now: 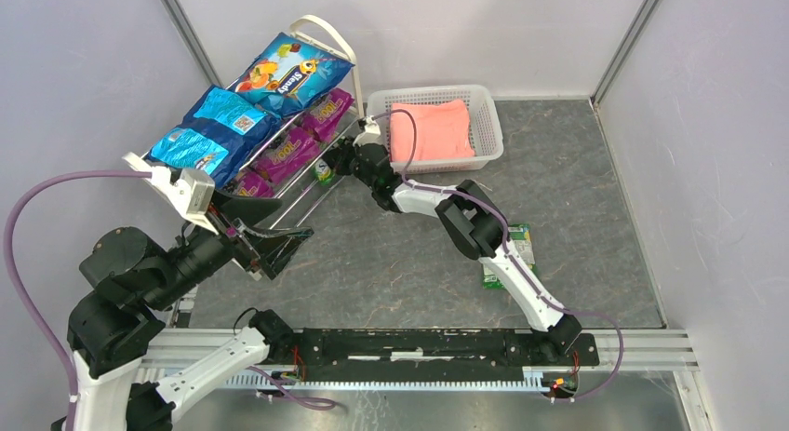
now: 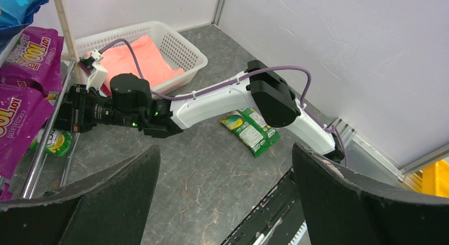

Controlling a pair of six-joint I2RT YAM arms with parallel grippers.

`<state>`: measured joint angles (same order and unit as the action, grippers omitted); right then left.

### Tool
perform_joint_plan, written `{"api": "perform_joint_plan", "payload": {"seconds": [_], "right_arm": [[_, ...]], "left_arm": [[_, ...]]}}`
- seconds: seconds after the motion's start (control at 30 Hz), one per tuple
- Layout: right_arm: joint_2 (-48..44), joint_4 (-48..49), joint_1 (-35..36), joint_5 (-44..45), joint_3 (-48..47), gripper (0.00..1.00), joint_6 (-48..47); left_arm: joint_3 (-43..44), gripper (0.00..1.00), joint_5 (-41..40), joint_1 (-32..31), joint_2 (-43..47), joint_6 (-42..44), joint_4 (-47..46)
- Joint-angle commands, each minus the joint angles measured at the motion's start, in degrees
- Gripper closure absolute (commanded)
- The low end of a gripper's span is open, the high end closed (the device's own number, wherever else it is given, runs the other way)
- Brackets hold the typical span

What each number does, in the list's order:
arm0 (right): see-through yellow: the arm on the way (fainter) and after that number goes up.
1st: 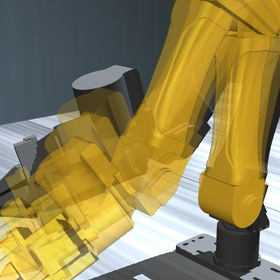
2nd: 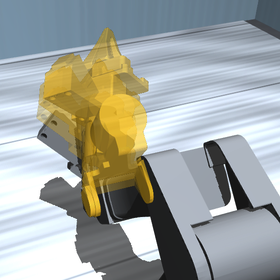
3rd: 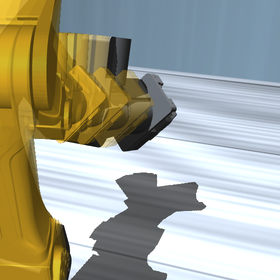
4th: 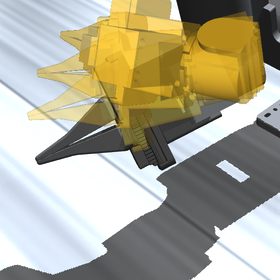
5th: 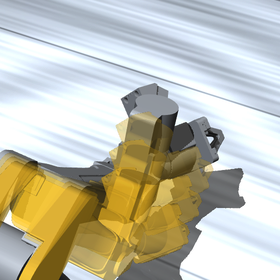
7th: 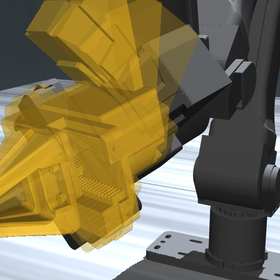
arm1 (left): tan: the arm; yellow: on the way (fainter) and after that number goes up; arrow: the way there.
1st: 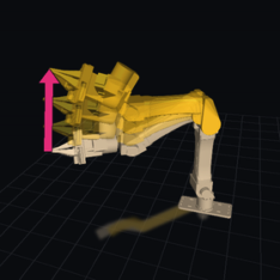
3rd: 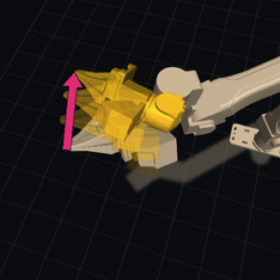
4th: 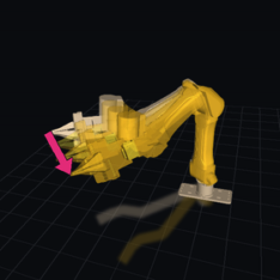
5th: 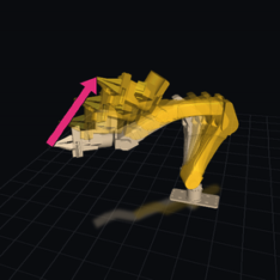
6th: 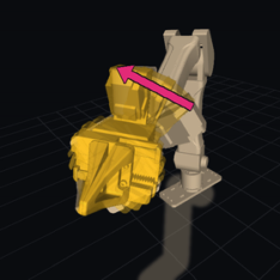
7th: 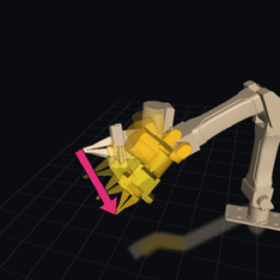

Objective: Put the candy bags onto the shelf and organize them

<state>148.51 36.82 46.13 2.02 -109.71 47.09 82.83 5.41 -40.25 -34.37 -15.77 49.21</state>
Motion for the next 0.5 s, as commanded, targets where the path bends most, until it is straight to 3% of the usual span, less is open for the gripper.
{"api": "perform_joint_plan", "payload": {"seconds": [0.0,0.23,0.47], "right_arm": [[2.21,-1.35,0.45,3.26,-7.15,0.84,-4.27],[1.17,-7.28,0.38,7.84,-6.56,0.71,-5.5],[-4.73,-9.17,0.36,8.92,1.16,0.5,-3.33]], "left_arm": [[0.02,0.0,-0.23,-0.1,-0.01,1.91,-1.0],[0.51,0.0,0.51,-0.09,-1.31,0.69,-1.75],[0.72,0.0,0.75,-0.09,-1.64,-0.09,-1.59]]}}
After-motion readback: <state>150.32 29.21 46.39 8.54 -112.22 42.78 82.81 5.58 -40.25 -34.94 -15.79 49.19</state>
